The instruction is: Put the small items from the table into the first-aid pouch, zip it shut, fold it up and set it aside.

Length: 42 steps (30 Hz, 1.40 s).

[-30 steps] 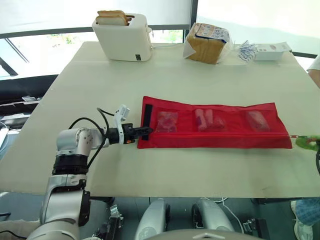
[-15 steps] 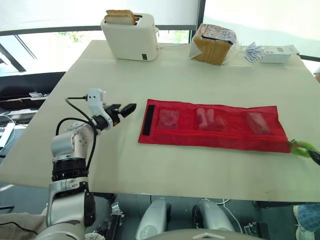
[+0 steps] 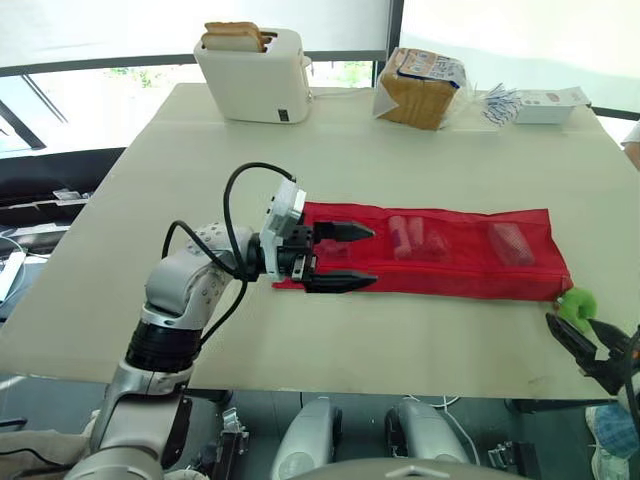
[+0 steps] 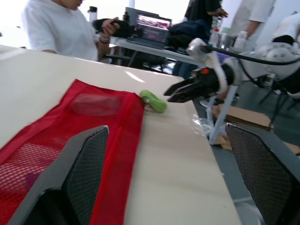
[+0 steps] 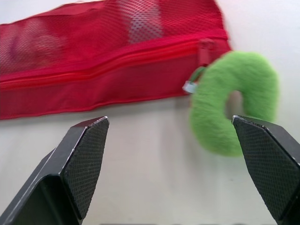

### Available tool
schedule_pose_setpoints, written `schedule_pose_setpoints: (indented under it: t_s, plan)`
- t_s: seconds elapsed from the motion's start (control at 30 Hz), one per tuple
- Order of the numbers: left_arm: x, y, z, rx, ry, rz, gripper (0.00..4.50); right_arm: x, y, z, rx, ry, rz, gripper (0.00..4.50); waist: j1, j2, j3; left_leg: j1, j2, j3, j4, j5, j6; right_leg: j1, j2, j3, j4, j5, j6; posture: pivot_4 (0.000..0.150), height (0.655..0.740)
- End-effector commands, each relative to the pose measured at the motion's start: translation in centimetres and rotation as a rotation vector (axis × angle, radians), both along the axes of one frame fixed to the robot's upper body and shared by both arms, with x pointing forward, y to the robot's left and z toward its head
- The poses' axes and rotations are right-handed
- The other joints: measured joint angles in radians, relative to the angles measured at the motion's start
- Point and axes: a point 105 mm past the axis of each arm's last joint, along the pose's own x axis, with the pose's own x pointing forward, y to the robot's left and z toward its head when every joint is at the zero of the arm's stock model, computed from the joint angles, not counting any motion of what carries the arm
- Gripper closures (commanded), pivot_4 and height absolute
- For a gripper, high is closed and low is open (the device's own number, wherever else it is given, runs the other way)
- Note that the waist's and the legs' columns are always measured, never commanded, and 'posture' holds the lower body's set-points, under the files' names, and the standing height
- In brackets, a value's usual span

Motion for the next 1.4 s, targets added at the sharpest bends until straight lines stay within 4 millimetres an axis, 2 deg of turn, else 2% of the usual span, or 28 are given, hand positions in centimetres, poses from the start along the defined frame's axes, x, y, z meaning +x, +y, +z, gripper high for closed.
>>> schedule_pose_setpoints:
  t_s: [0.03,0.13,0.37,0.43,0.5,0.67,0.87,0.9,0.93,1.0,1.23,1.27,1.4]
  plan:
    - [0.0,-0.1,0.9,-0.012,-0.032,-0.025,0.25,1.1,-1.0,2.7,-0.045,-0.111,-0.001,0.02,0.0,0.0,0.0,0.0,0.0,0.0,0.0,0.0,0.0,0.0,0.0,0.0,0.0,0.0,0.0,0.15,0.74]
    - [-0.1,-0.4,1.0,-0.013,-0.034,-0.042,0.25,2.8,-2.0,3.0,-0.095,-0.063,0.046,0.02,-0.007,0.001,0.0,0.0,0.0,0.002,0.0,-0.002,0.003,0.0,0.001,0.001,0.0,0.0,0.0,0.15,0.74]
    - [-0.2,-0.7,1.5,-0.031,-0.041,-0.075,0.25,6.3,-5.3,1.4,-0.048,0.156,0.056,0.02,-0.02,0.001,0.001,0.001,0.0,0.001,0.0,-0.002,0.004,0.001,0.002,0.0,0.0,0.0,0.0,0.15,0.74]
    - [-0.2,-0.7,1.5,-0.032,-0.042,-0.075,0.25,7.0,-5.6,1.3,-0.036,0.183,0.072,0.02,-0.022,0.001,0.001,0.0,0.0,0.001,0.0,-0.002,0.004,0.001,0.002,0.001,0.0,0.0,0.0,0.15,0.74]
    - [-0.3,-0.6,1.4,-0.035,-0.043,-0.067,0.25,7.7,-5.3,1.4,-0.019,0.201,0.098,0.02,-0.022,0.001,0.001,0.0,0.0,0.001,0.0,-0.002,0.004,0.001,0.002,0.001,0.0,0.0,0.0,0.15,0.74]
    - [-0.4,-0.3,0.8,-0.046,-0.034,-0.046,0.25,8.6,-3.2,1.0,0.053,0.237,0.221,0.02,-0.023,0.001,0.001,0.0,0.0,0.001,0.0,-0.002,0.004,0.001,0.002,0.001,0.0,0.0,0.0,0.15,0.74]
    - [-0.4,0.0,0.7,-0.054,-0.029,-0.024,0.25,9.1,-1.0,1.1,0.08,0.208,0.35,0.02,-0.02,0.001,0.001,0.0,0.001,0.001,0.0,-0.002,0.005,0.001,0.001,0.001,0.0,0.0,0.0,0.15,0.74]
    - [-0.4,0.0,0.7,-0.056,-0.03,-0.019,0.25,9.2,-1.1,1.2,0.07,0.197,0.351,0.26,-0.021,0.001,0.001,0.0,0.001,0.001,0.001,-0.002,0.005,0.001,0.001,0.001,0.0,0.0,0.0,0.15,0.74]
    - [-0.3,0.0,0.7,-0.057,-0.03,-0.014,0.25,9.3,-1.2,1.2,0.061,0.188,0.342,0.26,-0.021,0.001,0.001,0.0,0.001,0.001,0.001,-0.002,0.005,0.001,0.001,0.001,0.0,0.0,0.0,0.15,0.74]
    - [-0.3,0.1,0.7,-0.061,-0.031,-0.009,0.25,9.3,-1.4,1.2,0.05,0.176,0.342,0.88,-0.021,0.001,0.001,0.0,0.001,0.001,0.001,-0.002,0.005,0.001,0.001,0.001,0.0,0.0,0.0,0.15,0.74]
    - [-0.6,-0.1,1.8,-0.11,-0.025,-0.02,0.25,8.8,-2.0,2.1,0.04,0.112,0.328,4.24,-0.022,0.001,0.001,0.0,0.001,0.001,0.001,-0.002,0.005,0.001,0.001,0.001,0.0,0.0,0.0,0.15,0.74]
    - [-0.7,-0.1,1.9,-0.116,-0.025,-0.018,0.25,8.6,-2.1,2.4,0.032,0.101,0.324,4.43,-0.022,0.001,0.001,0.0,0.001,0.001,0.001,-0.002,0.005,0.001,0.001,0.001,0.0,0.0,0.0,0.15,0.74]
    - [-0.6,-0.3,2.4,-0.137,-0.034,0.006,0.25,7.8,-2.3,3.8,-0.003,0.058,0.304,4.43,-0.019,0.001,0.001,0.0,0.001,0.001,0.001,-0.002,0.005,0.001,0.001,0.001,0.0,0.0,0.0,0.15,0.74]
